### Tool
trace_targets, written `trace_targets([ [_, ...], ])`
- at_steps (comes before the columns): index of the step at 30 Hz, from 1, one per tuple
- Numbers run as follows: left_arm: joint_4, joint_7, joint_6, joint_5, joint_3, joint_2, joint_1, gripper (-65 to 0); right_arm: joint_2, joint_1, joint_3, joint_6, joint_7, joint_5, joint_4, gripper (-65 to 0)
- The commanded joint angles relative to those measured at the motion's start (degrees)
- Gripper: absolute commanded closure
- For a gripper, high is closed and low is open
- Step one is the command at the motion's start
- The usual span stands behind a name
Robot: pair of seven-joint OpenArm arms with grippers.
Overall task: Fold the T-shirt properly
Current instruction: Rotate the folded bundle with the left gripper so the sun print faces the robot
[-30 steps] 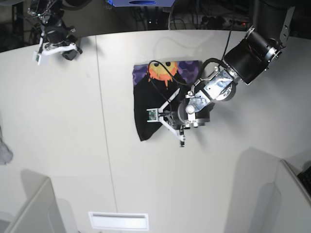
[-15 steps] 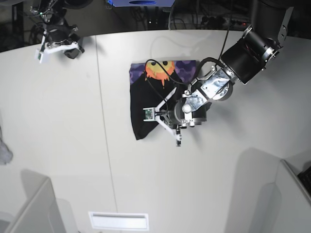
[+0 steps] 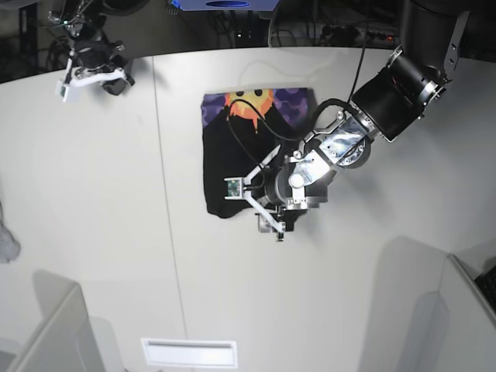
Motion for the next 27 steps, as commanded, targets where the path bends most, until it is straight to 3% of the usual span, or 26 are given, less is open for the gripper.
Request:
trace_targets([
  [1, 1.2, 0.0, -0.7, -0.6, -0.1, 0.2, -1.5, -54.6, 0.4, -0.1, 0.1, 0.6, 0.8, 0.4, 1.0, 0.0],
  [4, 2.5, 0.1, -0.7, -0.7, -0.2, 0.3, -2.6, -60.6, 0.4, -0.1, 0.1, 0.6, 0.8, 0.4, 1.0, 0.0],
  [8, 5.0, 0.1, -0.7, -0.7, -0.7, 0.0, -3.7, -61.1, 0.5, -0.1, 0.1, 0.6, 0.8, 0.4, 1.0, 0.0],
  [21, 18.7, 0.1, -0.7, -1.0, -22.4, -0.1, -0.3, -60.2, 1.7, 0.6, -0.1, 0.8, 0.6, 0.3, 2.0, 0.0],
  [22, 20.4, 0.1, -0.7, -1.0, -25.4, 0.1, 1.5, -57.8, 2.8, 0.6, -0.7, 1.8, 0.6, 0.3, 2.7, 0.0],
  [24, 23.7, -0.2, -0.7, -1.1, -31.6, 0.3, 5.5, -45.4, 4.8, 0.3, -2.5, 4.8, 0.8, 0.3, 4.4, 0.0],
  [25, 24.9, -0.2, -0.7, -1.1, -33.8, 0.3, 7.2, -37.7, 5.7, 0.2, -3.2, 5.7, 0.8, 0.3, 5.2, 0.0],
  [27, 27.5, -0.2, -0.7, -1.2, -38.1, 0.3, 10.9, -15.6, 7.2, 0.1, -4.0, 6.1, 0.8, 0.2, 6.4, 0.0],
])
